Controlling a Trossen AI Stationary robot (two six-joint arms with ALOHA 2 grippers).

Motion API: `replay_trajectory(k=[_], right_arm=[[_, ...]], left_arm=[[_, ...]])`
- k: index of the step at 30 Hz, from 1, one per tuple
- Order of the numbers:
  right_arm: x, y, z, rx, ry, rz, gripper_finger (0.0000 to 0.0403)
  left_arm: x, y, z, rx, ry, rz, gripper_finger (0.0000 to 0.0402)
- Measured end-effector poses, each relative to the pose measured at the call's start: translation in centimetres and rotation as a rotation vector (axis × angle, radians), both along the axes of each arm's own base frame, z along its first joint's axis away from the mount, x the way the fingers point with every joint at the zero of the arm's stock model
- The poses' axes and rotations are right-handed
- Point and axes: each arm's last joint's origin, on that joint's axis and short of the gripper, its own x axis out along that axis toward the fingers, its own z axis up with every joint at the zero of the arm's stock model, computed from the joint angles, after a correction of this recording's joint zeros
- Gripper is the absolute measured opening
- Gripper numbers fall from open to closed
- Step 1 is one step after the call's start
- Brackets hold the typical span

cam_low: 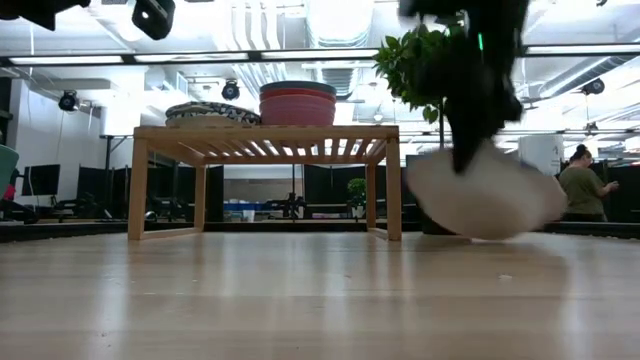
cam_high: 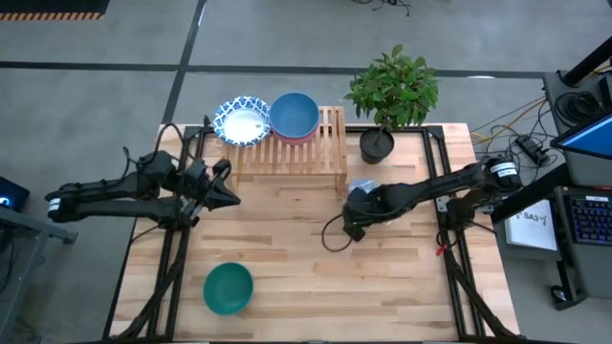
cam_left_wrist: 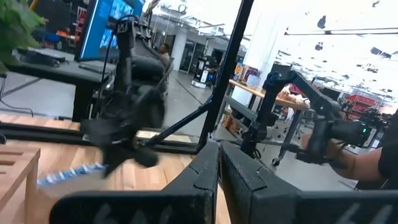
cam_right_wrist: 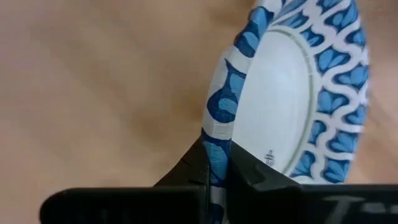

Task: Place and stack bowls onto a shelf
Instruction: Stack the white patterned bowl on top of the white patterned bowls on the shelf

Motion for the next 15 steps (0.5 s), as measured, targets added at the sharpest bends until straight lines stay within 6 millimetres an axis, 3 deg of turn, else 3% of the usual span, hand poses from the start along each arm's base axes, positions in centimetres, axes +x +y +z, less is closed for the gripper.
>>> replay_trajectory(k=[6,10,13,15], right_arm=[[3.1,4.7,7.0,0.02,-0.28,0.418,0.0013],[4.6,6.9,11.9,-0.168,-0.557,0.672,0.0013],[5.4,7.4,14.1,-0.306,-0.673,0.784,0.0012],[5.8,7.3,14.5,-0.358,-0.677,0.832,0.0012]], left_arm=[[-1.8,-0.3,0.4,0.005,-0.03,0.0,0.0],[-3.0,-0.4,0.6,0.01,-0.063,0.0,0.0],[-3.7,-0.5,0.9,0.019,-0.104,0.0,0.0],[-3.8,-0.6,1.2,0.025,-0.137,0.0,0.0]])
